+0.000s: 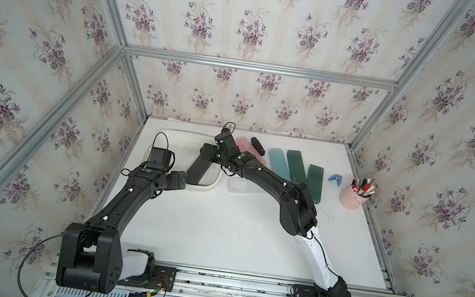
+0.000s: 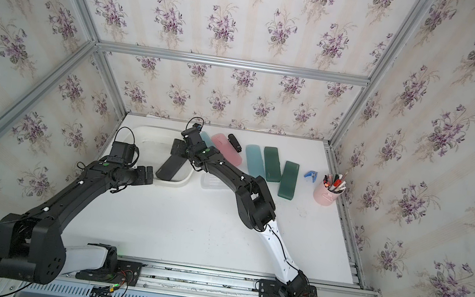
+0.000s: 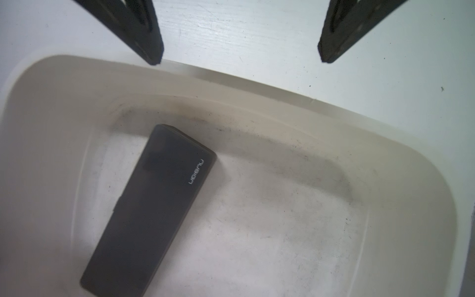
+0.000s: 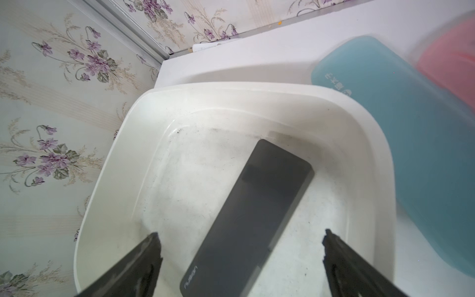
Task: Put the pencil case into the storage box
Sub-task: Place the pencil case at the storage box, then adjust the pencil case in the storage box.
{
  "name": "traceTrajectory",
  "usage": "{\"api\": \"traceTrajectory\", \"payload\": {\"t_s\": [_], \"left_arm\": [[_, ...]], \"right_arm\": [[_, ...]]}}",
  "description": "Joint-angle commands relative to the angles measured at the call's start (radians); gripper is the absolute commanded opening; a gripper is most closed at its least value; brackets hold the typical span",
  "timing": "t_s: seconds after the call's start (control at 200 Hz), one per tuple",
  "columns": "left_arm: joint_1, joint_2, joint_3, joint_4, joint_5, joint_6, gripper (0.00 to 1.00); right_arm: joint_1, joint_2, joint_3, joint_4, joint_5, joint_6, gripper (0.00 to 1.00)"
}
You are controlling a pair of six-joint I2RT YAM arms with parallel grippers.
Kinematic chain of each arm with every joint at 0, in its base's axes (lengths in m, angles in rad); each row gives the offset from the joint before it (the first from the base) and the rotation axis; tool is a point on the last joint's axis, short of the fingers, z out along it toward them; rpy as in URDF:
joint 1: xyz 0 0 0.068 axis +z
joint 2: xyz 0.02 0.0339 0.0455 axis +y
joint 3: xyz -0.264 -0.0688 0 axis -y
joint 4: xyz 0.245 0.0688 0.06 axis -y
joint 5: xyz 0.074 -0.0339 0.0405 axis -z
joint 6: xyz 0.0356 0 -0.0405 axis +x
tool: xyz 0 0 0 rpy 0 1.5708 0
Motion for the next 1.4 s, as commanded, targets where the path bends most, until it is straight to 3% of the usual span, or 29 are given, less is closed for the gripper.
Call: {"api": "traceTrajectory", "payload": {"t_s": [0.0,0.125,0.285,0.435,0.589,0.714,0.969,1.194,1.399], "left_arm": [[0.001,0.000,-0.004,0.018,0.009,0.010,0.99],[0.001,-0.010,-0.001,0.012,0.007,0.011,0.99],[0.000,-0.028,0.011,0.011,0.054,0.030,0.99],[-0.016,-0.032,0.062,-0.016,0.087,0.076,0.99],[-0.120,-0.026,0.146,-0.035,0.079,0.121,0.99],[-0.203,0.014,0.212,-0.066,0.025,0.110,0.99],[-0.319,0.104,0.219,-0.039,-0.017,0.083,0.99],[-0.368,0.173,0.206,-0.020,-0.044,0.097,0.99],[-0.367,0.207,0.211,-0.006,-0.064,0.101,0.99]], "right_arm": [[0.006,-0.044,-0.038,0.007,0.049,0.011,1.00],[0.007,-0.123,-0.109,0.015,0.089,-0.019,1.00],[-0.009,-0.263,-0.211,-0.117,0.221,-0.146,1.00],[-0.095,-0.450,-0.464,-0.170,0.228,-0.261,1.00],[-0.227,-0.648,-0.758,-0.184,0.175,-0.266,1.00],[-0.247,-0.770,-0.919,-0.246,0.220,-0.257,1.00],[-0.274,-0.803,-1.108,-0.341,0.267,-0.278,1.00],[-0.439,-0.863,-1.247,-0.237,0.165,-0.344,1.00],[-0.469,-0.840,-1.285,-0.173,0.070,-0.418,1.00]]}}
